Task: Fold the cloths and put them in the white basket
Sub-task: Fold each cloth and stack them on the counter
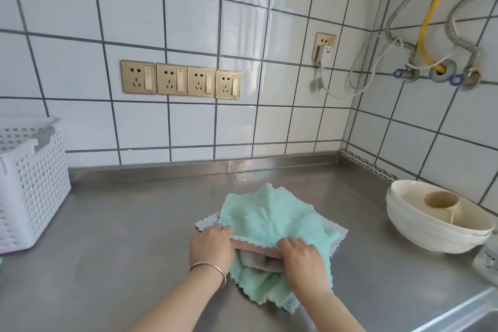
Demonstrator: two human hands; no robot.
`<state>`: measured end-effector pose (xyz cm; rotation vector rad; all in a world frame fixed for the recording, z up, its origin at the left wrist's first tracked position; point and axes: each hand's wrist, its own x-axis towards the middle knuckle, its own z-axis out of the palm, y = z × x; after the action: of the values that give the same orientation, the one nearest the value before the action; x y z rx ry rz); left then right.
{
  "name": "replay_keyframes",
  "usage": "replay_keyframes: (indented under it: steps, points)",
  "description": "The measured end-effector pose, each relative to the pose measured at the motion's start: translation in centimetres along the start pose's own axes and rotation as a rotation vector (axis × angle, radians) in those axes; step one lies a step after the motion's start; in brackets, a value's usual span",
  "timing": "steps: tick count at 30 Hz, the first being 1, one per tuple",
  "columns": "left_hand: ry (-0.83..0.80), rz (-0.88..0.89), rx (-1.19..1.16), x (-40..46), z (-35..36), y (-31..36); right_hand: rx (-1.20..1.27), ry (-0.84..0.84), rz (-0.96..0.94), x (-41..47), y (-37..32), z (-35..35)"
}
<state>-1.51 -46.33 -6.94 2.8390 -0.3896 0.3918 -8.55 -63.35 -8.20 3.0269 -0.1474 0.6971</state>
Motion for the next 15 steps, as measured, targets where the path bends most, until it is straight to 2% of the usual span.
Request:
replay_keyframes:
  steps: [3,7,10,15]
  points:
    - [-0.041,-0.084,-0.154,0.4,0.4,-1.4,-0.029,-0.021,0.1,0.0,1.7,-1.0]
    - [0.01,-0.123,-0.328,1.3,-2.0,-2.4,0.227,0.059,0.316,1.4,3.9,-3.6]
    - [0.144,-0.105,-0.428,2.3,-5.5,-3.5,0.386,0.205,0.347,2.9,4.2,-7.1]
    - [0.387,-0.072,-0.687,2.5,-13.9,-6.5,0.824,0.306,0.385,5.6,1.2,-13.1]
